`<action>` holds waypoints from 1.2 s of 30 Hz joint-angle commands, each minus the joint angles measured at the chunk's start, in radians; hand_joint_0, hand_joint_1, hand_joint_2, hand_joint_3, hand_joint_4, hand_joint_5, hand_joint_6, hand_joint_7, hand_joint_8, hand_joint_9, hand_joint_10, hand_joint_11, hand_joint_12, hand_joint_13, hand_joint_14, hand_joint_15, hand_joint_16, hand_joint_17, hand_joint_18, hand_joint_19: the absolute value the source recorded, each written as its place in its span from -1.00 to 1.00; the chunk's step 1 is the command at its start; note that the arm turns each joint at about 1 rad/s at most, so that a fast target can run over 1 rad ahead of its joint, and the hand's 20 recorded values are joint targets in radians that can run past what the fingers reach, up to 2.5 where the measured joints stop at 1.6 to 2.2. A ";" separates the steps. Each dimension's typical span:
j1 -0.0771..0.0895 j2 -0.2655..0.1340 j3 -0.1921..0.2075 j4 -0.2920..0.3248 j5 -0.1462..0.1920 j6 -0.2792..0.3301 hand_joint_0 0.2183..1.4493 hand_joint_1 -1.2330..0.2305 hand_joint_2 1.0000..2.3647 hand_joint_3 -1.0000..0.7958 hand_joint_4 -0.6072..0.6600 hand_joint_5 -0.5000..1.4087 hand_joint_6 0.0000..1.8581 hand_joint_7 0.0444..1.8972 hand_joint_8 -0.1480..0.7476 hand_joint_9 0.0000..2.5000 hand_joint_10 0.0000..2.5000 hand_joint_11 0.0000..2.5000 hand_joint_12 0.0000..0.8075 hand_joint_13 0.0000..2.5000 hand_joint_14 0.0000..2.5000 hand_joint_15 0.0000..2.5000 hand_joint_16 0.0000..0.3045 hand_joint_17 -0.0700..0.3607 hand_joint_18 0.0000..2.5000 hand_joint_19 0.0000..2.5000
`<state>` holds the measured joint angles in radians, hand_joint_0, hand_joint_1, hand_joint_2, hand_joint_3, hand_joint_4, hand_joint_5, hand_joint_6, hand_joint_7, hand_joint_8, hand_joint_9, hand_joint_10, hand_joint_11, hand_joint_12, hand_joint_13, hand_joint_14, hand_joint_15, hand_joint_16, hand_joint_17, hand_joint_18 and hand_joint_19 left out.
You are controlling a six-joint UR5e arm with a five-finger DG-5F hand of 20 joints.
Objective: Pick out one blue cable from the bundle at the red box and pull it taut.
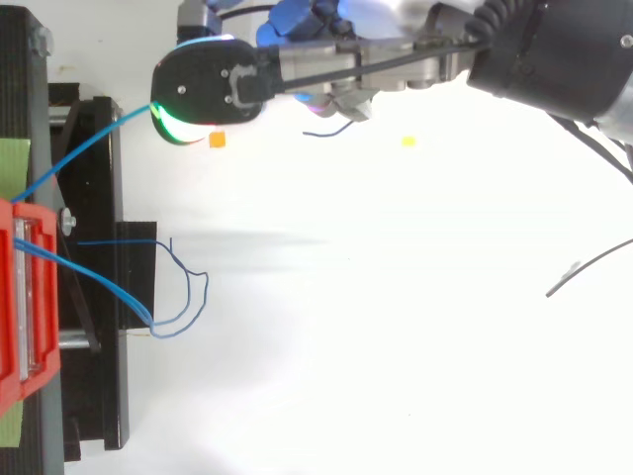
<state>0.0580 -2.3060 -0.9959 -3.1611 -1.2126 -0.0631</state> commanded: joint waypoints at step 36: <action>0.066 -0.001 0.000 -0.011 0.021 0.009 -0.38 -0.21 -0.98 -0.26 0.11 -0.67 -0.01 -0.02 -0.06 -0.36 1.00 0.04 -0.21 -0.31 1.00 0.04 -0.77 -0.30 -0.05 0.35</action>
<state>0.1210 -2.3064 -0.9957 -3.1705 -1.1920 -0.0540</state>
